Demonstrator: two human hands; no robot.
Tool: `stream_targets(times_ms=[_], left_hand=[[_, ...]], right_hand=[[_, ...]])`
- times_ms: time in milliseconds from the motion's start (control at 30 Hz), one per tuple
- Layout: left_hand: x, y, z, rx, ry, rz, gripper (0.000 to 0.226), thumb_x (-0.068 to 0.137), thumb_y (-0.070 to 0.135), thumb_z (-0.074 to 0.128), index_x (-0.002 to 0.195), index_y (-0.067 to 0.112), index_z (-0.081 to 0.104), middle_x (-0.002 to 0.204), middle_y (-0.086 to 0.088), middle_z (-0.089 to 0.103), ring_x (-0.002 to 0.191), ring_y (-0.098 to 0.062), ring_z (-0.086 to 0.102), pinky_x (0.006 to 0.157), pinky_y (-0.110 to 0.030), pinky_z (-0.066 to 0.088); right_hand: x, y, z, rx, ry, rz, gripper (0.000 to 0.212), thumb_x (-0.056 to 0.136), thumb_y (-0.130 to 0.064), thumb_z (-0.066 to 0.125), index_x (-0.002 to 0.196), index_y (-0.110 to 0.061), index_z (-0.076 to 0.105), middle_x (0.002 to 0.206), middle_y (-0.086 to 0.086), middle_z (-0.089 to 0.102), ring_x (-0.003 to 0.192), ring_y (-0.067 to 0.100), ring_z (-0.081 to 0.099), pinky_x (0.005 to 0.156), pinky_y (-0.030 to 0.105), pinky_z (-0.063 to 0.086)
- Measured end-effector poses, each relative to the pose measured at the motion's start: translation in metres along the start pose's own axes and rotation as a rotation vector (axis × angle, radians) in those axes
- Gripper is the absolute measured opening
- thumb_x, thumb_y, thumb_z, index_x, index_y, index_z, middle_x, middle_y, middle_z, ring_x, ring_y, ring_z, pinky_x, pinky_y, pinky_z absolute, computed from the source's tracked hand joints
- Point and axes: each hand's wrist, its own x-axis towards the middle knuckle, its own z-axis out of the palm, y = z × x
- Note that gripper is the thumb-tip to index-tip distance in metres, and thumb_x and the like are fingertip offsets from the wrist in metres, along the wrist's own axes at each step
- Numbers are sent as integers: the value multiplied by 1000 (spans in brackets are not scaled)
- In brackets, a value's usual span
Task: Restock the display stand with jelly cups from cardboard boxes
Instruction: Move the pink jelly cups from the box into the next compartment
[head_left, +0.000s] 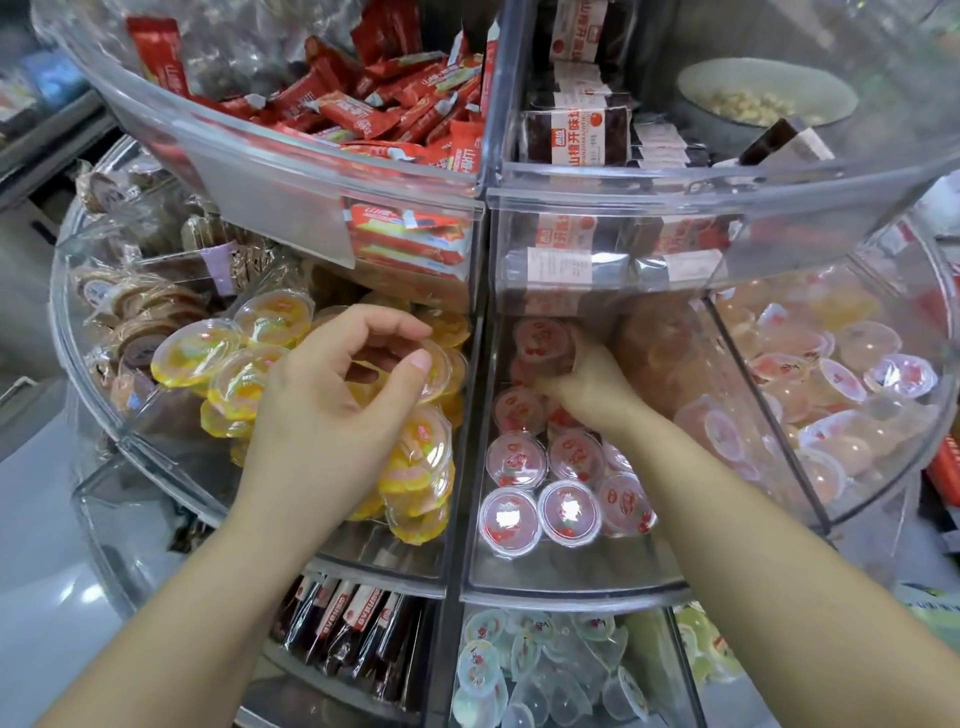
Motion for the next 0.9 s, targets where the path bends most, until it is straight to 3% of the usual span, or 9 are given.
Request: stream_targets(times_ms=[100, 233, 333, 433, 500, 567, 700, 800, 900], left_hand=[[-3, -2, -6, -7, 11, 14, 18, 82, 23, 60, 90, 39, 61, 90, 19, 65, 80, 4, 61, 71, -4, 43], [-10, -8, -20, -49, 46, 21, 21, 82, 21, 60, 92, 39, 61, 90, 21, 65, 83, 2, 62, 73, -5, 44], [-24, -18, -42, -91, 91, 22, 19, 82, 26, 61, 94, 40, 61, 91, 22, 66, 85, 2, 62, 74, -5, 45], [-50, -39, -78, -102, 187, -3, 18, 83, 28, 59, 95, 41, 62, 92, 19, 67, 84, 1, 62, 76, -7, 45], [-75, -59, -106, -96, 284, -80, 17, 82, 31, 59, 93, 42, 62, 90, 18, 67, 83, 1, 62, 76, -7, 45], [-108, -84, -136, -84, 398, -196, 16, 80, 33, 60, 90, 45, 63, 88, 19, 67, 82, -1, 61, 77, -8, 45], [-193, -155, -180, -27, 574, -515, 22, 82, 23, 62, 84, 45, 64, 82, 18, 68, 78, 0, 60, 74, -7, 46], [-262, -222, -190, -40, 586, -770, 26, 86, 7, 63, 85, 33, 65, 77, 12, 65, 69, 5, 57, 70, -7, 45], [-328, -294, -185, -72, 533, -999, 15, 88, 3, 59, 92, 16, 65, 82, 3, 64, 65, 9, 55, 65, -3, 42]], right_hand=[[-6, -4, -6, 38, -17, -17, 47, 69, -11, 78, 103, -27, 49, 104, -2, 61, 103, 18, 60, 91, 33, 49], [-31, -21, -27, -156, 99, -2, 26, 73, -8, 68, 84, -26, 54, 77, -12, 59, 78, 12, 59, 67, 21, 44], [-73, -42, -29, 70, 241, -4, 25, 79, -14, 66, 102, -22, 59, 78, -12, 63, 75, 5, 60, 62, 13, 45], [-117, -90, 5, 312, 221, -189, 18, 80, -18, 66, 92, -32, 64, 74, -11, 66, 68, 3, 59, 59, 10, 47], [-142, -124, 44, 401, 57, -290, 15, 77, -20, 64, 86, -32, 64, 76, -6, 66, 68, 6, 58, 60, 13, 47], [-164, -146, 91, 485, -228, -309, 17, 75, -18, 64, 87, -31, 64, 75, -5, 65, 67, 6, 58, 60, 13, 47], [-196, -139, 203, 518, -815, -133, 24, 75, -18, 64, 90, -37, 64, 71, -11, 63, 65, 4, 56, 62, 11, 44], [-223, -82, 296, 348, -956, 57, 18, 76, -20, 62, 88, -33, 63, 67, -13, 58, 64, 3, 49, 64, 12, 41], [-250, 10, 383, 5, -1033, 199, 18, 84, -11, 62, 92, -26, 56, 69, -8, 51, 60, 4, 45, 65, 17, 39]])
